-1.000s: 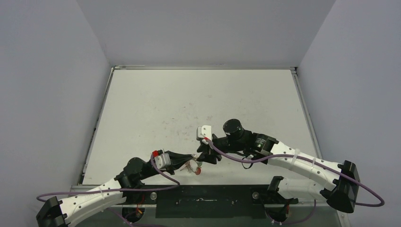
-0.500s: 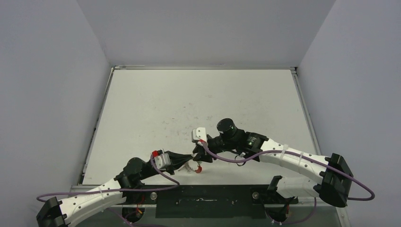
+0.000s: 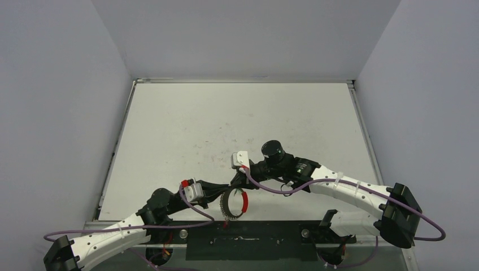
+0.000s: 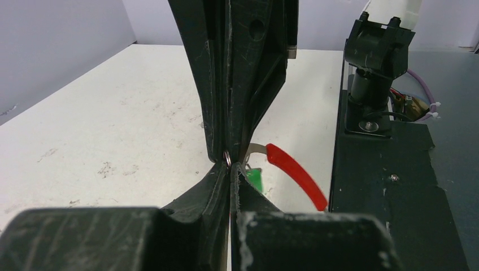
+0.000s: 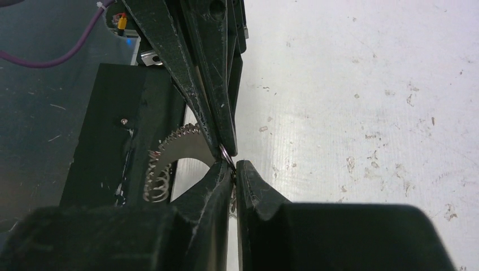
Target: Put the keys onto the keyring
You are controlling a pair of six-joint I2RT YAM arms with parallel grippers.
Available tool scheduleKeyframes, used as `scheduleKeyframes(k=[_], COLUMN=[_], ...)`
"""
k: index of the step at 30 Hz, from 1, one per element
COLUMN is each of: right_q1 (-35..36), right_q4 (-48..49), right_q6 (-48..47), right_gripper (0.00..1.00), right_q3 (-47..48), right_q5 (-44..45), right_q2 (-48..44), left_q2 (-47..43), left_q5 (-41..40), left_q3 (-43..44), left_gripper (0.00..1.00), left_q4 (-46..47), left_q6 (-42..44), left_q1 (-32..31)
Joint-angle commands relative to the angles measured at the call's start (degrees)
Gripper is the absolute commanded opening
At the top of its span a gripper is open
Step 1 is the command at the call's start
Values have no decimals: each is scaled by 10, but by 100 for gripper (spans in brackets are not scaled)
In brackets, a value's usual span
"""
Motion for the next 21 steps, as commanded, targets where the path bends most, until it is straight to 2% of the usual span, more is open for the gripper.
scheduleKeyframes(k=[1, 2, 12, 13, 16, 17, 21], right_q1=[-6, -7, -9, -9, -8, -9, -10], right_q4=[49, 47, 19, 15, -3, -5, -5], right_q6=[-7, -8, -6, -5, -4, -4, -6], right_gripper=[3, 0, 0, 3, 27, 31, 34], right_q3=[-7, -7, 3, 6, 17, 19, 20], right_q5=[-40, -41, -45, -46, -43, -41, -34], right_q2=[4, 4, -23, -24, -25, -25, -32], left_q2=[-9, -10, -28, -30, -30, -30, -26], left_q5=[5, 5, -1, -1, 0, 1, 10], left_q3=[10, 10, 13, 15, 18, 19, 23], left_gripper=[0, 0, 0, 0, 0, 0, 0], left_q4=[44, 43, 21, 17, 13, 12, 12], left_q6=[-2, -2, 4, 5, 7, 7, 10], left_q1=[-2, -2, -2, -2, -2, -2, -2])
